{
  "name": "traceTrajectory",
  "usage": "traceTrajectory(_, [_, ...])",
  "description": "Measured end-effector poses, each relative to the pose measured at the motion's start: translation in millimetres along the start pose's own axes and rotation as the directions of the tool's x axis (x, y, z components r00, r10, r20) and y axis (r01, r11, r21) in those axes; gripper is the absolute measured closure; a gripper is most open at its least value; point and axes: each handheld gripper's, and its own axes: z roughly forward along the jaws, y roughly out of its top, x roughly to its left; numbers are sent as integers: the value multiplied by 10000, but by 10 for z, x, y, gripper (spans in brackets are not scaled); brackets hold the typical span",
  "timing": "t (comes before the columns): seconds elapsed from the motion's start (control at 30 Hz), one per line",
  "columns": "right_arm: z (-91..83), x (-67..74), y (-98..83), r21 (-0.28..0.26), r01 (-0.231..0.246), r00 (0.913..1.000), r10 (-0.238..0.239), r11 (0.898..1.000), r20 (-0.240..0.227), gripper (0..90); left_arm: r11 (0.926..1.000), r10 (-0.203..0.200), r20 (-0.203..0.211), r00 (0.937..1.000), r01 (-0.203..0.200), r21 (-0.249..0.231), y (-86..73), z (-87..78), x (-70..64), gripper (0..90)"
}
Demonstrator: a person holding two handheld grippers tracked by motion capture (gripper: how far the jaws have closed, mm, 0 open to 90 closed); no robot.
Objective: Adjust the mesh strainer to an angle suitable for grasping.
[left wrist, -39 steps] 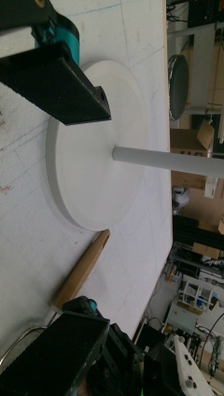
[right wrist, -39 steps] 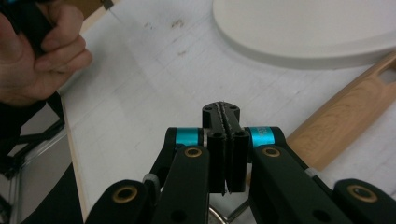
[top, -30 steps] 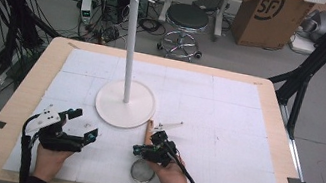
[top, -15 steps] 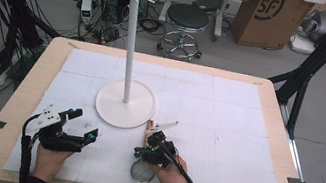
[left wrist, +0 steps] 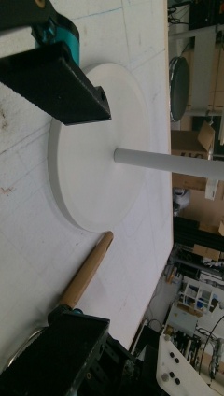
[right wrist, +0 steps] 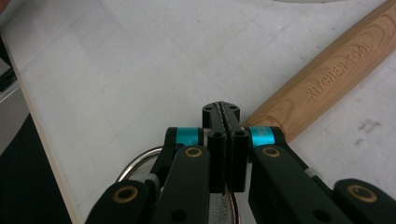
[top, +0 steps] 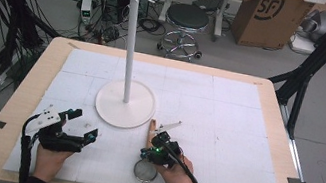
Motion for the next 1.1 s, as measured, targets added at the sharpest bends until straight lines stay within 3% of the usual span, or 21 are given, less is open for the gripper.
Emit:
traceTrajectory(0.4, [-174, -148, -58, 51, -261, 9996, 261, 9996, 94, 896, 10000, 22, -6, 10000, -22, 48, -4, 7, -5, 34])
traceTrajectory(0.47, [-185, -135, -69, -5, -249, 9996, 249, 9997, 124, 895, 10000, 32, -13, 10000, -32, 69, -4, 8, -3, 34])
traceTrajectory(0.53, [-175, -113, -63, -95, -318, 9992, 315, 9994, -259, 895, 10000, 7, -7, 10000, -7, 88, -5, 14, -3, 34])
traceTrajectory(0.8, [-64, -47, -23, 42, -214, 9990, 215, 9998, -386, 895, 10000, 8, -13, 10000, -7, 75, -6, 11, 3, 34])
traceTrajectory(0.97, [-40, -25, -22, 121, -183, 9995, 186, 9998, -272, 895, 10000, 1, 2, 10000, -1, 38, -4, 6, -3, 34])
traceTrajectory(1.03, [-34, -4, -19, 300, 37, 9990, -50, 9995, 455, 895, 10000, -18, -9, 10000, 18, 55, -5, 10, -2, 34])
traceTrajectory(1.1, [-35, -1, -9, 327, 38, 9988, -54, 9995, 486, 895, 10000, -5, -11, 10000, 5, 72, -5, 11, -3, 34])
